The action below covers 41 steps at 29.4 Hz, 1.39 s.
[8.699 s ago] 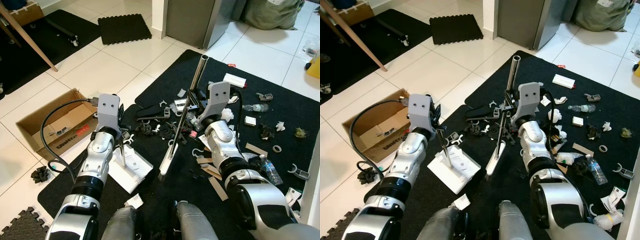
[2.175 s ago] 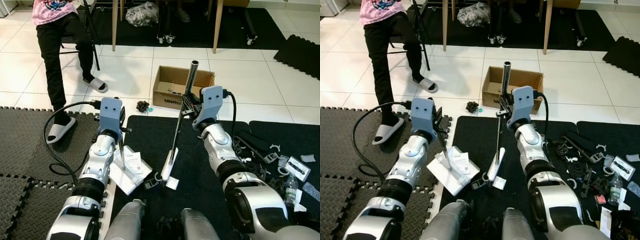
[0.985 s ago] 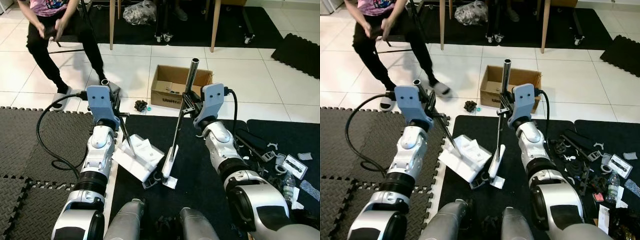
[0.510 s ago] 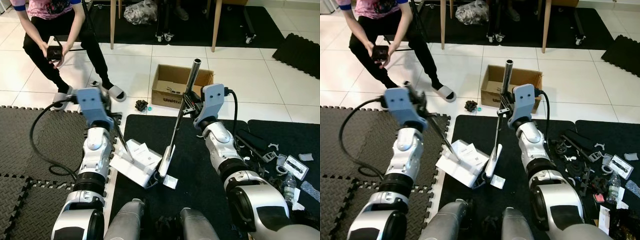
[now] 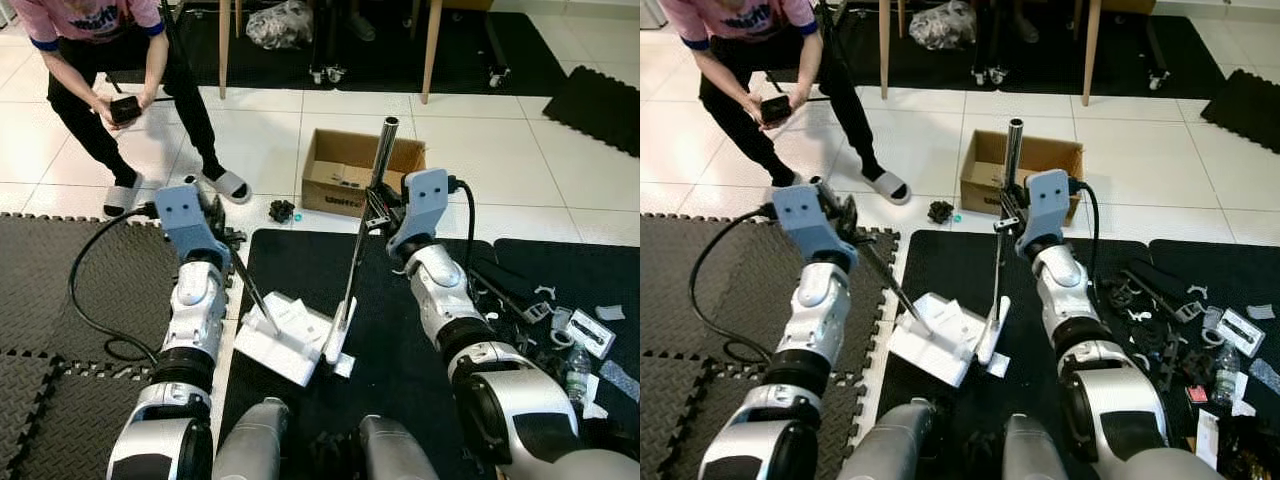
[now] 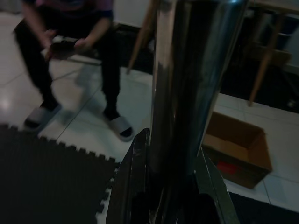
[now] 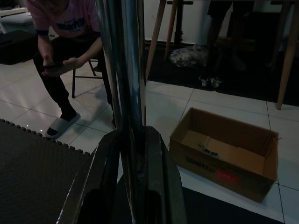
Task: Sweep floor
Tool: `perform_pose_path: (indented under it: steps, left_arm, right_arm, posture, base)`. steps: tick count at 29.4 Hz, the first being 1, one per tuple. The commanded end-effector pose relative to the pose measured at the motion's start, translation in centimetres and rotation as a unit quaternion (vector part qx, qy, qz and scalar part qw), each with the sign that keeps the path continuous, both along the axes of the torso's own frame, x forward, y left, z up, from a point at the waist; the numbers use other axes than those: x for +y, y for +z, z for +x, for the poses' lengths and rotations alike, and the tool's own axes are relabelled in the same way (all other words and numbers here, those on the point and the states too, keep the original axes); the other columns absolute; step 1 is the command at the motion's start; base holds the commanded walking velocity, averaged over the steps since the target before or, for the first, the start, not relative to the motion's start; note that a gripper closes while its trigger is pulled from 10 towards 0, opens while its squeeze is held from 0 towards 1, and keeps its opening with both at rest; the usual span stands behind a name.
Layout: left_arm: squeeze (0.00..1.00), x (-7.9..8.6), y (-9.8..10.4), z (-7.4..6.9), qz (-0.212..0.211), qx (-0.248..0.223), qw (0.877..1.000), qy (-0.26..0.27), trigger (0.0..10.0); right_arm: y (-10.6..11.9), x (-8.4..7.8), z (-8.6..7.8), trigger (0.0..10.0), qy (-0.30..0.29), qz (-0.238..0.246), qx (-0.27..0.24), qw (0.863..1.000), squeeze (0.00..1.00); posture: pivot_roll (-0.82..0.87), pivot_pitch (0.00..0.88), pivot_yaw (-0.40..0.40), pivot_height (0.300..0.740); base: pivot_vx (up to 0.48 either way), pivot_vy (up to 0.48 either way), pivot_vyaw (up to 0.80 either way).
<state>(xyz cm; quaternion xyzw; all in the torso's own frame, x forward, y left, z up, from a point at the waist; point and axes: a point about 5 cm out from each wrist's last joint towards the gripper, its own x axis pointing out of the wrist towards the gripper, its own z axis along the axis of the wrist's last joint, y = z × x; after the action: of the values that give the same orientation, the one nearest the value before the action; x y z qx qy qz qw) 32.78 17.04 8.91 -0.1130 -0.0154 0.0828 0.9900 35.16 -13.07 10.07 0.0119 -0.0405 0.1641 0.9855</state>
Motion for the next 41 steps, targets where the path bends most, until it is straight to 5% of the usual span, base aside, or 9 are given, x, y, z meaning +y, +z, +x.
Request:
perform_pose_path:
  steps: [1,11,15,17,21,23,33,41]
  left_arm:
    - [0.00,0.2,0.3,0.4,-0.043,0.001,0.999,0.031,10.0]
    - [0.00,2.6,-0.2,0.3,-0.095,0.028,0.987,0.129,10.0]
    - [0.00,2.9,0.5,0.4,-0.043,0.012,0.991,0.125,10.0]
    - [0.00,2.5,1.3,0.7,0.040,-0.011,0.997,0.070,10.0]
    - [0.00,2.1,1.5,0.7,0.080,-0.020,0.996,0.040,10.0]
    - [0.00,1.2,2.0,0.6,0.160,-0.041,0.986,-0.025,10.0]
    - [0.00,-0.8,0.9,0.2,0.271,-0.010,0.957,-0.107,10.0]
    - [0.00,-2.1,-0.1,0.1,0.292,0.012,0.947,-0.130,10.0]
  right_arm:
    - [0.0,0.2,0.0,10.0,0.001,-0.002,0.000,1.000,0.00]
    - [0.0,0.2,0.0,10.0,0.002,-0.003,0.001,1.000,0.00]
    - [0.0,0.1,0.0,10.0,0.002,-0.004,0.002,1.000,0.00]
    - [0.0,0.2,0.0,10.0,0.003,-0.004,0.001,1.000,0.00]
    - [0.0,0.2,0.0,10.0,0.003,-0.005,0.001,1.000,0.00]
    - [0.0,0.2,0.0,10.0,0.003,-0.006,0.001,1.000,0.00]
    - [0.0,0.3,0.1,10.0,0.007,-0.006,0.003,1.000,0.00]
    - [0.0,0.4,0.1,10.0,0.006,-0.005,0.003,1.000,0.00]
  posture:
    - [0.02,0.073,-0.003,0.740]
    - [0.02,0.073,-0.006,0.740]
    - [0.02,0.070,-0.006,0.740]
    - [0.02,0.070,-0.006,0.740]
    - [0.02,0.067,-0.006,0.740]
    - [0.02,0.067,-0.006,0.740]
    - [0.02,0.061,-0.007,0.740]
    - [0.02,0.066,-0.004,0.740]
  base:
    - [0.000,0.000,0.00]
    - [0.000,0.000,0.00]
    - [0.000,0.000,0.00]
    - [0.000,0.000,0.00]
    - [0.000,0.000,0.00]
    - [0.000,0.000,0.00]
    - [0.000,0.000,0.00]
    - [0.000,0.000,0.00]
